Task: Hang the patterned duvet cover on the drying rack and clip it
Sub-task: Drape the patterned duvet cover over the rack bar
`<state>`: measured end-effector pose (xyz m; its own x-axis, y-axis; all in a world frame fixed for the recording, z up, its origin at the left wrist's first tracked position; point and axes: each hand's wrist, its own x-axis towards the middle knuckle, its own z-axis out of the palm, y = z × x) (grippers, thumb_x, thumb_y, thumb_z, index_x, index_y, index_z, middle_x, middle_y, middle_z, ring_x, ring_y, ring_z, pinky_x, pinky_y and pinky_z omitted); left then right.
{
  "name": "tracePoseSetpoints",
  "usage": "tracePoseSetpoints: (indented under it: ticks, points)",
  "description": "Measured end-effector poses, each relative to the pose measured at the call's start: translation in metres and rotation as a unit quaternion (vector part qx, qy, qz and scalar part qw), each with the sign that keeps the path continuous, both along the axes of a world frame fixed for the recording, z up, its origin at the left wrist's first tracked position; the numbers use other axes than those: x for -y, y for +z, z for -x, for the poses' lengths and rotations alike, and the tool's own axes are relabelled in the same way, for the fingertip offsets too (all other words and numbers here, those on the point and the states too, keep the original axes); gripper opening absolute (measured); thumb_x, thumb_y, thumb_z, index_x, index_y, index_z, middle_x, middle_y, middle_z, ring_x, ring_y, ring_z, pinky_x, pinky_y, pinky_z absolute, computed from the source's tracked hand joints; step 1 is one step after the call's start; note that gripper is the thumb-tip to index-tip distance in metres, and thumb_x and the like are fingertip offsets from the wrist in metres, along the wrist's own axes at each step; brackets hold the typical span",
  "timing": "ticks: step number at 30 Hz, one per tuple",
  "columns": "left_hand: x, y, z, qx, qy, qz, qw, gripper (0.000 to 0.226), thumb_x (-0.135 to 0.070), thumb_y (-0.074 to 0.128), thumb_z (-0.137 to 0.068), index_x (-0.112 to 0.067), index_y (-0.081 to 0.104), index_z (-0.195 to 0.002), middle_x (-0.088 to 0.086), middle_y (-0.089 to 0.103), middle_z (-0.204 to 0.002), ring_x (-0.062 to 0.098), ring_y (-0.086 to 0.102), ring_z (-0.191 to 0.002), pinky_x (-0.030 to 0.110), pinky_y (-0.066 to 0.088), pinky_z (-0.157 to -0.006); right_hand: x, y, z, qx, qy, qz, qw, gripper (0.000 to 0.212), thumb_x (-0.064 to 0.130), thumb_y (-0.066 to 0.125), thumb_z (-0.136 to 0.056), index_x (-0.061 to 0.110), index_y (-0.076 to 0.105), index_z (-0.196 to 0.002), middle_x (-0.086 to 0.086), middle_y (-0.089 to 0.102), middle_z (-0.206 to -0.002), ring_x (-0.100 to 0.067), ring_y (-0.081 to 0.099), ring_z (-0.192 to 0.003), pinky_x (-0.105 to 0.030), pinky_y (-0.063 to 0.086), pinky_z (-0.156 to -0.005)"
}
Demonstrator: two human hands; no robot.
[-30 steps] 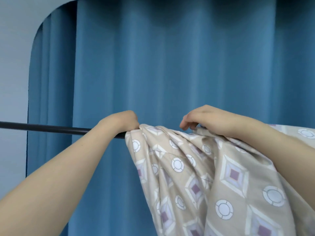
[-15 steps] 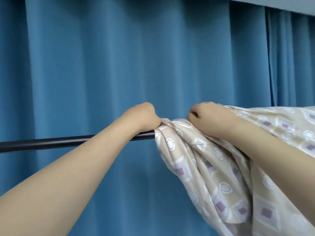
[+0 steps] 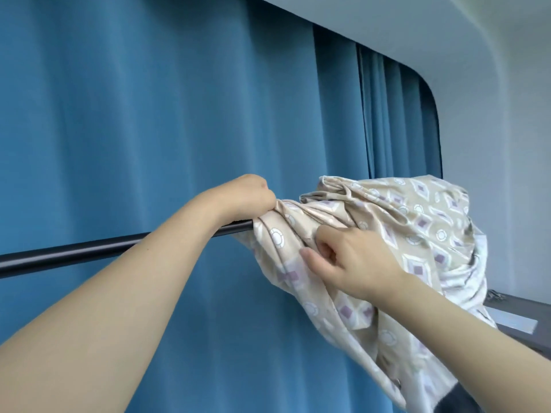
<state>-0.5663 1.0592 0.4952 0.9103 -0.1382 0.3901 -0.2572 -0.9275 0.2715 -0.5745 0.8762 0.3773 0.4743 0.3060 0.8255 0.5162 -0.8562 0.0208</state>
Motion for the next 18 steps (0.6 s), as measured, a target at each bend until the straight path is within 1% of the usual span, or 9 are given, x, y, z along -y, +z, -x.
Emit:
tracePoseSetpoints:
  ticks: [2, 5, 8, 10, 12, 13, 15, 16, 18]
  points:
    - [0.004, 0.0, 0.007, -0.047, -0.027, 0.026, 0.998, 0.012, -0.023, 0.053, -0.076, -0.014, 0.045, -0.074, 0.003, 0.043, -0.076, 0.023, 0.038, -0.069, 0.033, 0.034, -0.063, -0.001, -0.01, 0.001, -0.043, -0.075, 0.057, 0.995, 0.056, 0.078, 0.031, -0.078, 0.022, 0.039, -0.081, 0.011, 0.053, -0.074, -0.016, 0.058, -0.072, -0.034, 0.042, -0.062]
    - [0.004, -0.001, 0.013, -0.132, -0.071, 0.007, 0.989, 0.025, -0.029, 0.051, -0.064, -0.018, 0.048, -0.085, 0.006, 0.048, -0.08, 0.02, 0.042, -0.075, 0.036, 0.032, -0.072, -0.005, -0.013, -0.002, -0.055, -0.089, 0.059, 0.993, 0.035, 0.057, 0.045, -0.087, 0.022, 0.039, -0.092, 0.005, 0.058, -0.098, -0.022, 0.059, -0.092, -0.035, 0.041, -0.069]
    - [-0.004, -0.001, 0.009, -0.164, -0.08, -0.013, 0.983, 0.034, -0.03, 0.057, -0.06, -0.016, 0.051, -0.091, 0.007, 0.061, -0.083, 0.026, 0.055, -0.076, 0.036, 0.041, -0.077, -0.003, -0.002, -0.006, -0.138, -0.015, 0.001, 0.99, 0.025, 0.032, 0.048, -0.09, 0.022, 0.038, -0.069, 0.006, 0.052, -0.073, -0.021, 0.052, -0.076, -0.034, 0.038, -0.062]
    - [-0.012, 0.0, 0.007, -0.157, -0.065, -0.04, 0.985, 0.043, -0.036, 0.062, -0.056, -0.028, 0.053, -0.097, 0.001, 0.066, -0.099, 0.024, 0.062, -0.091, 0.04, 0.045, -0.091, 0.002, 0.015, -0.009, -0.207, 0.035, -0.125, 0.97, 0.025, 0.012, 0.049, -0.084, 0.016, 0.042, -0.061, 0.006, 0.048, -0.061, -0.02, 0.048, -0.069, -0.03, 0.036, -0.058]
    - [-0.018, 0.001, 0.006, -0.161, -0.062, -0.077, 0.982, 0.049, -0.04, 0.065, -0.054, -0.034, 0.05, -0.1, 0.0, 0.064, -0.109, 0.022, 0.06, -0.102, 0.044, 0.045, -0.098, 0.008, 0.04, -0.007, -0.233, 0.068, -0.269, 0.932, 0.022, 0.003, 0.044, -0.082, 0.008, 0.055, -0.064, 0.002, 0.056, -0.061, -0.02, 0.052, -0.064, -0.028, 0.039, -0.056]
    - [-0.021, 0.0, 0.005, -0.163, -0.07, -0.082, 0.981, 0.052, -0.043, 0.068, -0.054, -0.035, 0.05, -0.102, -0.002, 0.065, -0.111, 0.021, 0.061, -0.106, 0.045, 0.045, -0.099, 0.009, 0.053, -0.003, -0.237, 0.097, -0.33, 0.909, 0.024, 0.003, 0.041, -0.081, 0.009, 0.056, -0.063, 0.0, 0.056, -0.058, -0.021, 0.05, -0.058, -0.028, 0.038, -0.053]
    - [-0.02, -0.003, 0.001, -0.147, -0.118, -0.046, 0.981, 0.053, -0.049, 0.074, -0.059, -0.035, 0.053, -0.105, -0.008, 0.068, -0.109, 0.015, 0.063, -0.106, 0.044, 0.048, -0.098, 0.01, 0.082, 0.012, -0.224, 0.139, -0.384, 0.885, 0.026, 0.007, 0.039, -0.079, 0.018, 0.038, -0.055, -0.001, 0.037, -0.053, -0.02, 0.032, -0.053, -0.031, 0.025, -0.05]
    - [-0.017, -0.005, -0.002, -0.121, -0.15, -0.021, 0.981, 0.044, -0.051, 0.072, -0.068, -0.034, 0.057, -0.105, -0.009, 0.069, -0.107, 0.013, 0.065, -0.104, 0.043, 0.049, -0.096, 0.011, 0.097, 0.021, -0.219, 0.144, -0.374, 0.89, 0.025, 0.012, 0.041, -0.078, 0.022, 0.032, -0.057, -0.001, 0.03, -0.057, -0.02, 0.027, -0.056, -0.033, 0.021, -0.052]
    - [-0.009, -0.007, -0.002, -0.023, -0.175, 0.008, 0.984, 0.022, -0.048, 0.06, -0.087, -0.03, 0.064, -0.098, -0.009, 0.07, -0.101, 0.013, 0.064, -0.098, 0.038, 0.05, -0.092, 0.007, 0.124, 0.05, -0.219, 0.125, -0.322, 0.913, 0.023, 0.026, 0.049, -0.082, 0.018, 0.041, -0.062, -0.002, 0.036, -0.06, -0.018, 0.032, -0.055, -0.034, 0.026, -0.055]
